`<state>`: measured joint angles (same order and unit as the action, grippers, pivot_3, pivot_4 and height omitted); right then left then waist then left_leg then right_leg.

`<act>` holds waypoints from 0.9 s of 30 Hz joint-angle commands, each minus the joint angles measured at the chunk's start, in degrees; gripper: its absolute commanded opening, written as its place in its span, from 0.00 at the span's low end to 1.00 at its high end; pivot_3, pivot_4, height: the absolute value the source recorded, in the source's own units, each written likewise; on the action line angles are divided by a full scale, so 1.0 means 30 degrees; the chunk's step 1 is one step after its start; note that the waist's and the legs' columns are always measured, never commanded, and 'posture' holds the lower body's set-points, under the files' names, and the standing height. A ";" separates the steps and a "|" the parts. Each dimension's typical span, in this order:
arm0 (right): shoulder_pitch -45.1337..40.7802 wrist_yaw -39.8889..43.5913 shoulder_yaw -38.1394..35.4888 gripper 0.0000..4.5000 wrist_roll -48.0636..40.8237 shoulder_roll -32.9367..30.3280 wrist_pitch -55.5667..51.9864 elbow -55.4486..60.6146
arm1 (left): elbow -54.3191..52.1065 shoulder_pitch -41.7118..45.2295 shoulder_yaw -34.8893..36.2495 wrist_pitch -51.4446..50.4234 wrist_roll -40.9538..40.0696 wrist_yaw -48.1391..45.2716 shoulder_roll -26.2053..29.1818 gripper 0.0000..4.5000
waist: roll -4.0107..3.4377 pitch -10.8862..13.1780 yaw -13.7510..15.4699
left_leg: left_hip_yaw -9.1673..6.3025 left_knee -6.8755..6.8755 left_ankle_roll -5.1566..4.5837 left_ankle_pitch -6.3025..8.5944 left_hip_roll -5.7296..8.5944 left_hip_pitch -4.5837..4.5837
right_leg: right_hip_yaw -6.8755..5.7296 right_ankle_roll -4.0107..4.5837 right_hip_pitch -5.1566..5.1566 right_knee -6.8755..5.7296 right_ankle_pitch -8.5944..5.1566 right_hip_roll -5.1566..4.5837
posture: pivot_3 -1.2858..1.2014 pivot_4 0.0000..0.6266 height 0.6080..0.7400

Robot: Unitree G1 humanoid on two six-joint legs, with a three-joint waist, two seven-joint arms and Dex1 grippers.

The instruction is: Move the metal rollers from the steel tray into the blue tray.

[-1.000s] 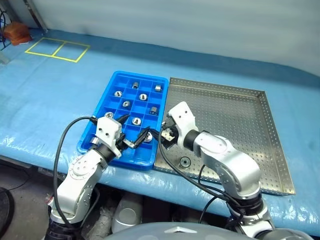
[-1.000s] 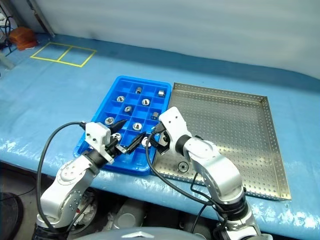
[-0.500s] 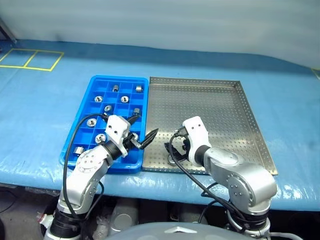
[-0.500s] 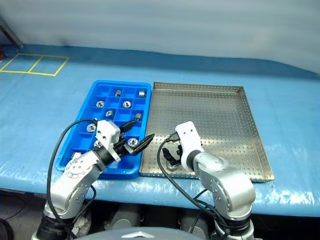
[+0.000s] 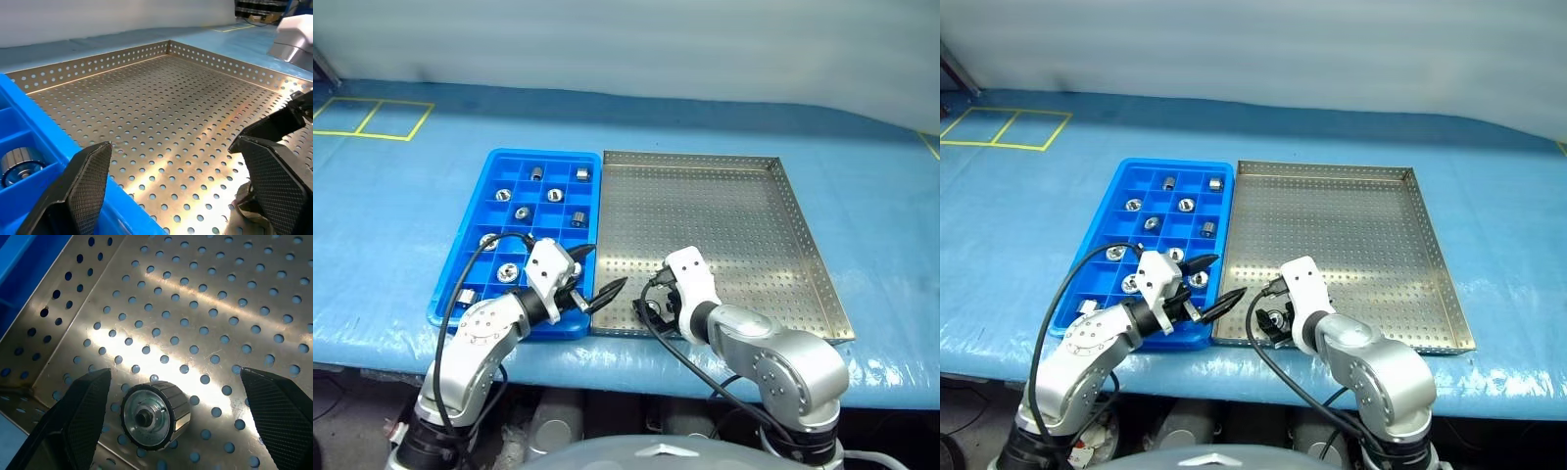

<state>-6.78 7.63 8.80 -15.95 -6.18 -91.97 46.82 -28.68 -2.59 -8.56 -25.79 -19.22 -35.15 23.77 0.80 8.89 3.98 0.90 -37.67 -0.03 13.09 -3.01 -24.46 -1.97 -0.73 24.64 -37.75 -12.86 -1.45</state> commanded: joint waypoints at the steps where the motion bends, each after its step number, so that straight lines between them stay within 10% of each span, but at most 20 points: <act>1: 0.0235 -0.0064 0.0381 0.99 -0.0435 -0.0424 -0.0177 -0.0145 | -0.1065 -0.0029 -0.0170 -0.0009 -0.0493 -0.0904 0.0727 1.00 | 0.0000 0.0000 0.0008 | 0.0000 0.0000 0.0000 0.0000 0.0000 0.0000 | 0.0002 0.0001 0.0000 -0.0001 0.0000 0.0000 | 0.60 0.24 1.00; 8: 0.0453 -0.0390 0.0910 0.99 -0.0593 -0.1006 -0.0177 -0.0506 | -0.1261 -0.0262 -0.0333 0.0127 -0.0389 -0.1603 0.1639 1.00 | 0.0000 -0.0001 0.0063 | 0.0001 0.0004 0.0000 0.0001 0.0000 0.0000 | 0.0000 0.0004 -0.0001 0.0011 -0.0004 -0.0002 | 0.61 0.24 1.00; 17: 0.0061 -0.0848 0.1227 0.43 -0.0575 -0.1422 -0.0177 -0.0494 | -0.1413 -0.0323 -0.0185 0.0156 -0.0358 -0.1476 0.1684 1.00 | 0.0002 -0.0002 0.0124 | 0.0001 0.0005 0.0000 0.0000 0.0002 0.0003 | 0.0001 -0.0002 -0.0005 0.0010 -0.0005 -0.0004 | 0.61 0.24 1.00; 27: -0.1742 -0.0759 -0.0419 0.42 -0.0020 -0.0974 0.1491 -0.0992 | -0.1605 -0.0290 0.1679 0.0345 -0.0586 0.1324 -0.0268 1.00 | 0.0002 0.0000 0.0228 | 0.0002 0.0000 -0.0001 0.0000 0.0003 0.0002 | 0.0003 -0.0032 -0.0005 0.0006 0.0013 -0.0002 | 0.63 0.24 1.00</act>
<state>-10.87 5.02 9.61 -16.14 -9.73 -90.03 43.37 -29.94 -3.74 -4.76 -25.03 -20.07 -32.76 23.53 0.80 8.89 4.67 0.89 -37.67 -0.03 13.09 -3.01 -24.45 -1.97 -0.97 24.62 -37.73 -12.74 -1.45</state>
